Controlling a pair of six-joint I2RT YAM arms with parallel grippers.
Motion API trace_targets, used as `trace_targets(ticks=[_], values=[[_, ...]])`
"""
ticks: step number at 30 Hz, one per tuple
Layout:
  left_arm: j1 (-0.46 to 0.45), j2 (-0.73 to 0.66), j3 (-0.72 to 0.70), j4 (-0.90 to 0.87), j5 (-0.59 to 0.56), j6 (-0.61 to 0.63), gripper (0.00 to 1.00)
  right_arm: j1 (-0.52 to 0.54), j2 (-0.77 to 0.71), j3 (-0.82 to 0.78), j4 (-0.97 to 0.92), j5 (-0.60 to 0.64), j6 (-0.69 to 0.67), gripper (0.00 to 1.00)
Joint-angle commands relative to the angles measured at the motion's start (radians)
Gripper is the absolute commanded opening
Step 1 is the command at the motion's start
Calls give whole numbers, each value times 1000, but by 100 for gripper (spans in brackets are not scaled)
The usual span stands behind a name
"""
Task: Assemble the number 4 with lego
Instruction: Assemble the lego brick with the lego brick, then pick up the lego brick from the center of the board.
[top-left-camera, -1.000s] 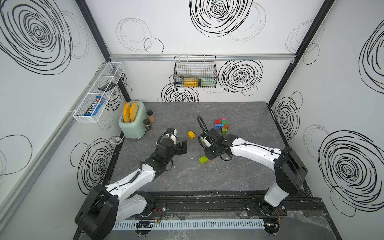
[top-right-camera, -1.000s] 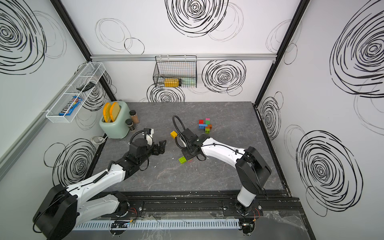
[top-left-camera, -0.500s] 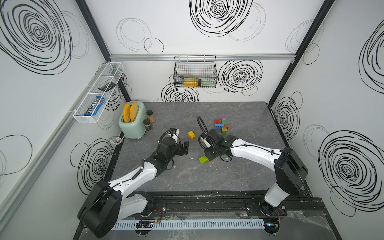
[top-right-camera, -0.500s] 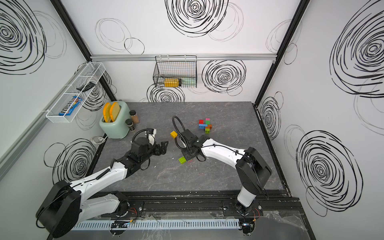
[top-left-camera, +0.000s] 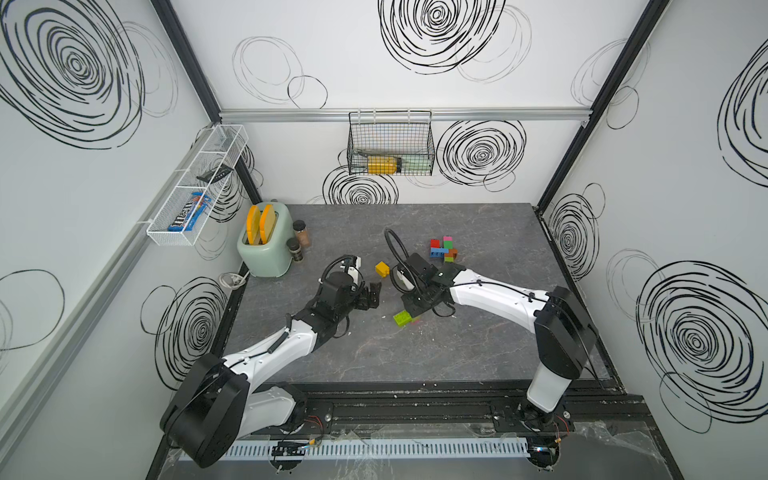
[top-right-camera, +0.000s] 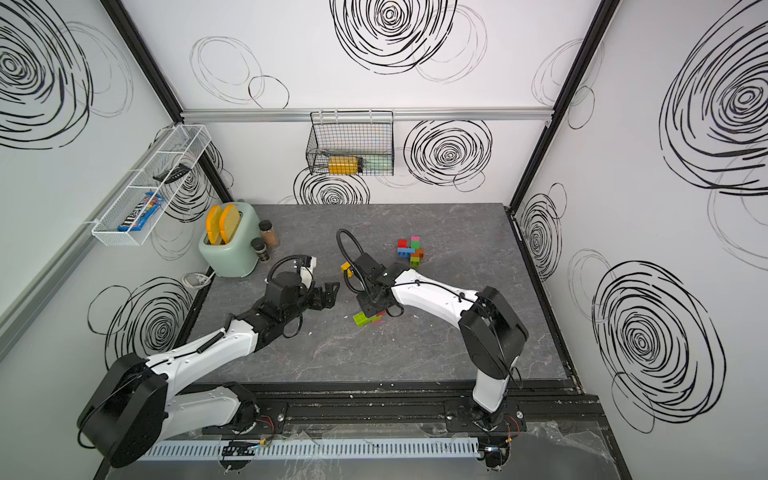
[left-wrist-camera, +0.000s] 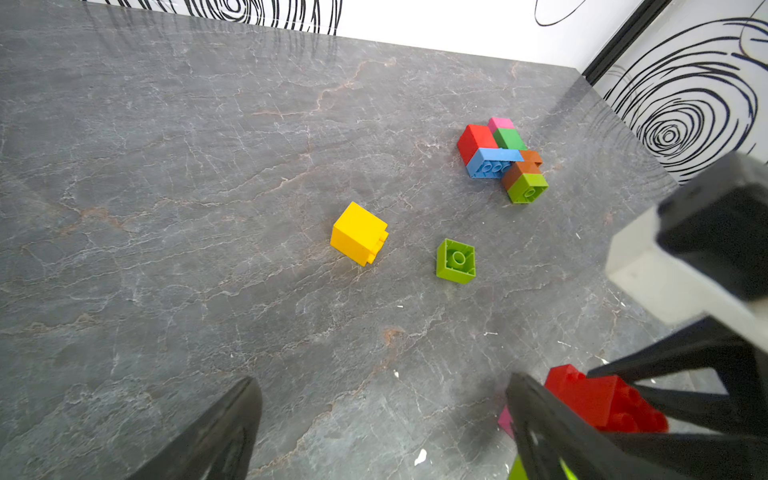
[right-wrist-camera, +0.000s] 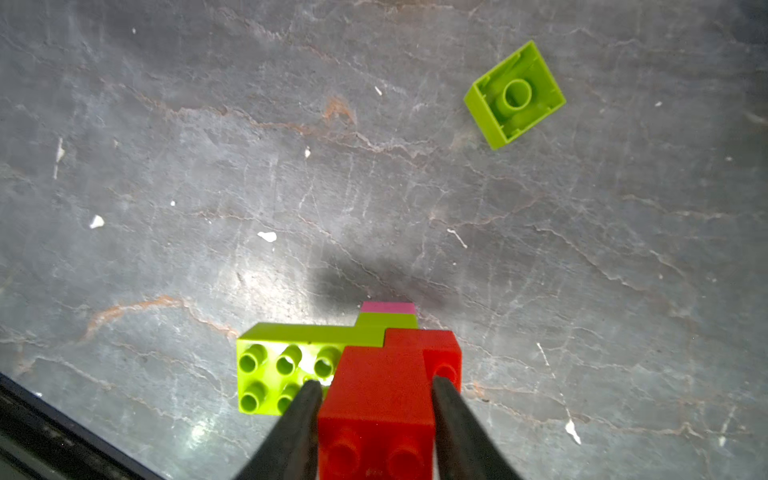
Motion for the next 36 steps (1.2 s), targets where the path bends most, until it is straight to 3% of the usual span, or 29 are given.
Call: trace_targets(ticks=[1, 8, 9, 10, 15, 21, 24, 30, 36], values=[[0, 3, 31, 5, 10, -12, 96, 5, -15, 89, -33, 8, 0, 58], [-26, 24, 57, -6, 14, 23, 96, -8, -64, 116, -30, 84, 28, 72], [-47, 46, 89, -34, 2, 45, 96, -15, -94, 93, 0, 93, 46, 79], [-74, 75, 130, -70, -19, 67, 96, -27, -132, 58, 42, 93, 64, 100], [-156, 310, 404, -282, -28, 108, 99, -118, -332, -167, 267, 105, 142, 97], [-177, 617, 729, -504, 8, 108, 84, -262, -530, -382, 414, 44, 185, 97], [-186, 714, 836, -557, -19, 116, 82, -298, -556, -405, 389, 43, 171, 97], [-203, 857, 974, -652, -78, 143, 79, -317, -569, -428, 387, 35, 156, 97], [-203, 902, 982, -641, -103, 139, 73, -321, -569, -431, 392, 28, 151, 97]])
